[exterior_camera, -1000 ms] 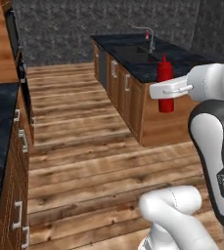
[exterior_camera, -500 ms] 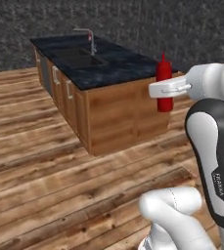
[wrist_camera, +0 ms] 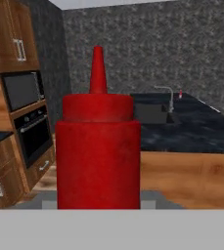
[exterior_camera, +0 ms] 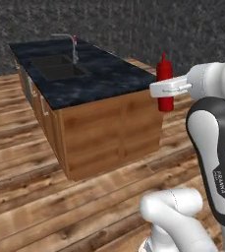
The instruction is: The dining table condiment station is running low on ketchup. Refill the condiment station by opening the cabinet and taking the ketchup from the cabinet and placing it on the dining table.
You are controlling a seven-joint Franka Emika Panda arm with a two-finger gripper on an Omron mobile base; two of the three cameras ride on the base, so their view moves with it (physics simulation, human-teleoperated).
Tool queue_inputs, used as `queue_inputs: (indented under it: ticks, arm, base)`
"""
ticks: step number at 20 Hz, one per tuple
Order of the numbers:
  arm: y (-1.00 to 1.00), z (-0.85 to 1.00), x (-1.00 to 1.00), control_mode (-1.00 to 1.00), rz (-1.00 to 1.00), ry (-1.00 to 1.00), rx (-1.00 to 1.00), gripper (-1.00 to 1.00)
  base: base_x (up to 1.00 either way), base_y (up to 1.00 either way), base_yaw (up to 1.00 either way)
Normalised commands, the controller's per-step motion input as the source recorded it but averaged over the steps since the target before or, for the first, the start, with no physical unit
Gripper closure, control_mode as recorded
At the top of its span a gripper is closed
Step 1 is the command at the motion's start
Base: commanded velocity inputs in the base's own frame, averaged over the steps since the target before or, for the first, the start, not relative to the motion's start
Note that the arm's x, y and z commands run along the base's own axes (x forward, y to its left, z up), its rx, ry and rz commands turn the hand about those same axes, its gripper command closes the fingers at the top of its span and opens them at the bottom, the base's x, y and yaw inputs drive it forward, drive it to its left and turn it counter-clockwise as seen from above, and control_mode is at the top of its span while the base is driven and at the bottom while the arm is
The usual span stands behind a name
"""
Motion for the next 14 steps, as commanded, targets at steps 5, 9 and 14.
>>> queue_inputs:
  ticks: [5,9,14]
  arm:
    - [0.0,0.0,0.0,1.0,0.0,0.0,0.0,1.0]
    - [0.0,0.0,0.0,1.0,0.0,0.0,0.0,1.0]
    - [0.0,0.0,0.0,1.0,0.0,0.0,0.0,1.0]
  base:
    - [1.0,-0.95,0.17]
    - [1.0,-1.0,0.2]
    - [1.0,-1.0,0.2]
